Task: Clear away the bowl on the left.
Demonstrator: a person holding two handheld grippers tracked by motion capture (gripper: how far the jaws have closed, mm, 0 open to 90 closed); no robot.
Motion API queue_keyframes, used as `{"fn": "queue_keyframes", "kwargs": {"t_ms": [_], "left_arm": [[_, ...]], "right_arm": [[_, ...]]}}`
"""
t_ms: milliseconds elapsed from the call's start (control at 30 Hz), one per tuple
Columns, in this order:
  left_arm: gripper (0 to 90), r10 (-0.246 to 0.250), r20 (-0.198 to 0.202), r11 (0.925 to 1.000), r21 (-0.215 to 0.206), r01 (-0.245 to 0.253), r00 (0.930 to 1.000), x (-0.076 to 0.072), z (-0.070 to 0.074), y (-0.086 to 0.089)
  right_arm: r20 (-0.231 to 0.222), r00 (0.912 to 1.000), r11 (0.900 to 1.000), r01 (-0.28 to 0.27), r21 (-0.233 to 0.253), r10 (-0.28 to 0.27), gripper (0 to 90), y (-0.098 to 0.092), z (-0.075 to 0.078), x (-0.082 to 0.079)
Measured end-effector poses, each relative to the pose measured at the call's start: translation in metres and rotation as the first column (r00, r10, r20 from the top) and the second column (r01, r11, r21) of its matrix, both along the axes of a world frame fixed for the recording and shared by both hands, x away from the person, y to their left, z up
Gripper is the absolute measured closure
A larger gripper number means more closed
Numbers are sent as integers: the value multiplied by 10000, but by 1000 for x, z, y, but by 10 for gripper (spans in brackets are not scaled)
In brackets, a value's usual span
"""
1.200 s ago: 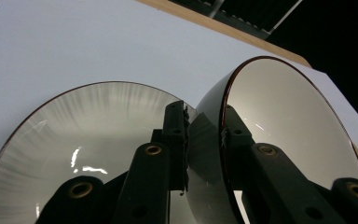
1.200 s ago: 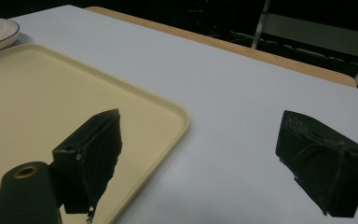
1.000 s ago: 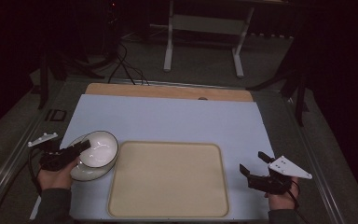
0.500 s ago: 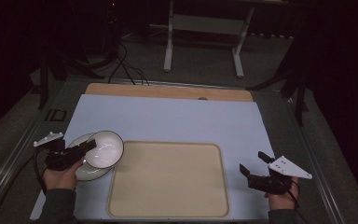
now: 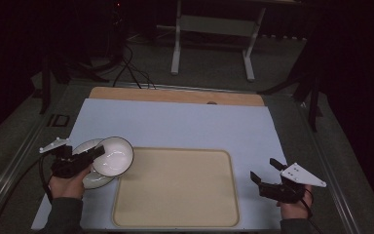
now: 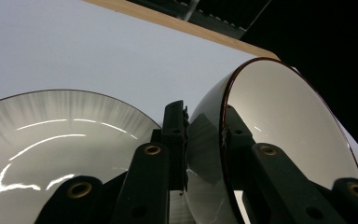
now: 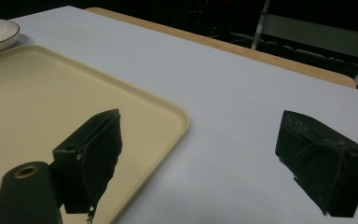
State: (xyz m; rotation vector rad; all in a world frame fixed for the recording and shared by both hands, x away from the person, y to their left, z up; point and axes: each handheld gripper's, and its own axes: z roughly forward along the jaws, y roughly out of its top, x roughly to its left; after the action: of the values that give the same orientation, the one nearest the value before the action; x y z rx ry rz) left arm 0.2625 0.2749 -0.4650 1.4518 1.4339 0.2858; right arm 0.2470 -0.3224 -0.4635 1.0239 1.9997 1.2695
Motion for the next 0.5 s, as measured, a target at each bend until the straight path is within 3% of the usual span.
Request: {"fn": "queue_keyframes", "kwargs": {"t_ms": [500], "left_arm": [[771, -342, 81, 9994, -34, 343, 9994, 0, 2, -12]], "right_arm": [[4, 10000, 10000, -11, -7, 11, 142, 0, 0, 0]]}}
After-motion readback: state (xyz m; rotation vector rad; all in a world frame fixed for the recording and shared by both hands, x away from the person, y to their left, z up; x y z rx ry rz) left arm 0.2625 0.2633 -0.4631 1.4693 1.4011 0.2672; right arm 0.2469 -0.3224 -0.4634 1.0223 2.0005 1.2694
